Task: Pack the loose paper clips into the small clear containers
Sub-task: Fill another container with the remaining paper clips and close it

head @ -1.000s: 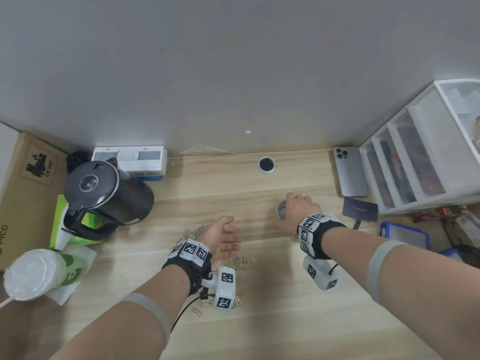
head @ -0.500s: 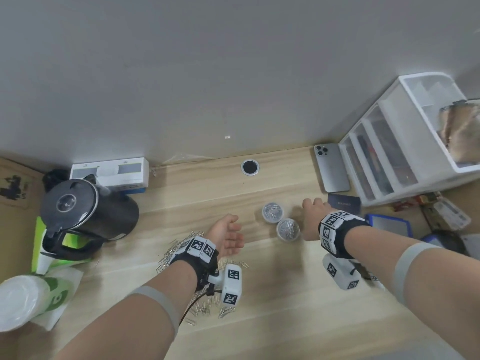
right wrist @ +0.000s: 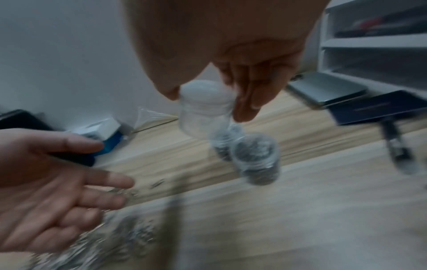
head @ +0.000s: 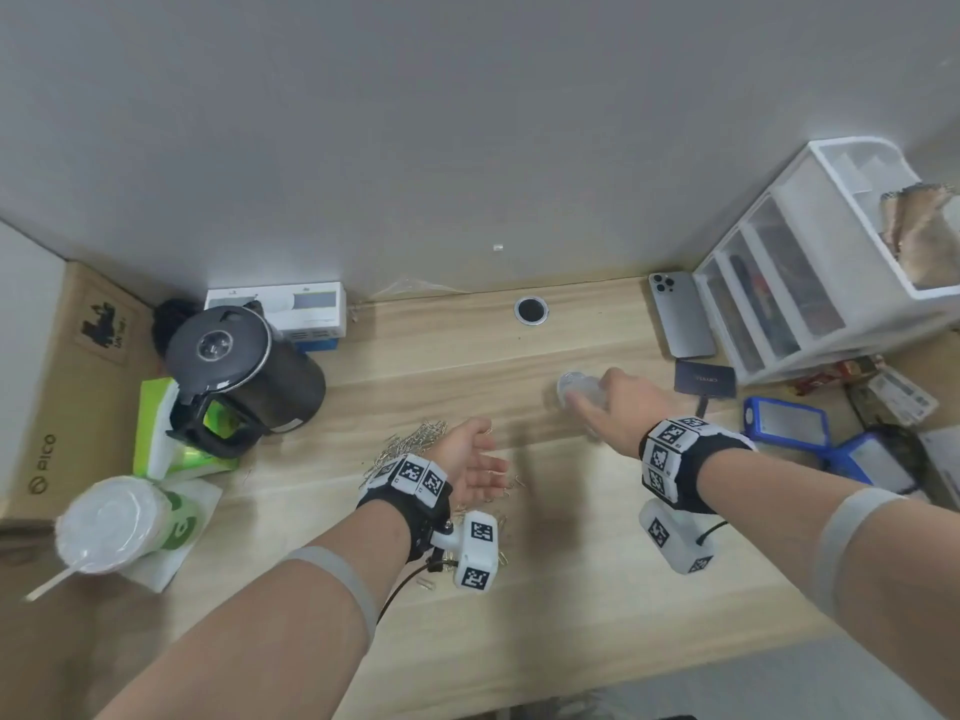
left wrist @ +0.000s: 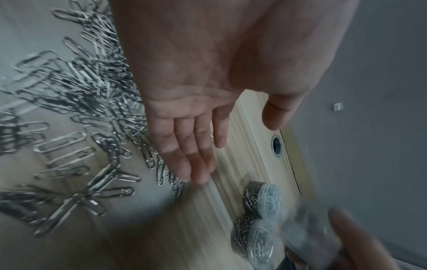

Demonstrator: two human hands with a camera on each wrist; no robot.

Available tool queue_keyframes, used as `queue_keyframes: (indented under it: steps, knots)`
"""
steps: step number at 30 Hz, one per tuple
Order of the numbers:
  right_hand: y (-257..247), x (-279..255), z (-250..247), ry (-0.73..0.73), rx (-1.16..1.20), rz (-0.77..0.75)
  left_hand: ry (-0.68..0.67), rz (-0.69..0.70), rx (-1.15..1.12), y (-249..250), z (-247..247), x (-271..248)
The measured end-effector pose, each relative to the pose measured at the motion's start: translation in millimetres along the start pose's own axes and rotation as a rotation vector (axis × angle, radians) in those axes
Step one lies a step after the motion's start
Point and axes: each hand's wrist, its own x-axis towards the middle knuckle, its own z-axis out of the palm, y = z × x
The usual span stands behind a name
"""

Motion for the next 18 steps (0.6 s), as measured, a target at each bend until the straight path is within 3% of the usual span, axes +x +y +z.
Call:
queue_keyframes:
  steps: [5, 9, 15, 18]
  knots:
    - [-72.5, -35.5, 49.3, -0.172, 0.1, -0.326, -0.117, 0.063, -0.112, -18.5, -20.0, -18.6]
    - [-102.2, -47.6, 85.6, -0.214, 0.195, -0.4, -0.131, 0.095, -0.129, -35.6, -47.2, -28.2]
    - [-99.5, -59.2, 101.4, -0.327, 0.161, -0.642, 0.013, -0.029, -0.078, -68.4, -68.2, -23.1]
    - [-87.6, -54.2, 97.8, -0.287, 0.116, -0.635, 0.071, -0.042, -0.113, -72.4, -74.1, -19.5]
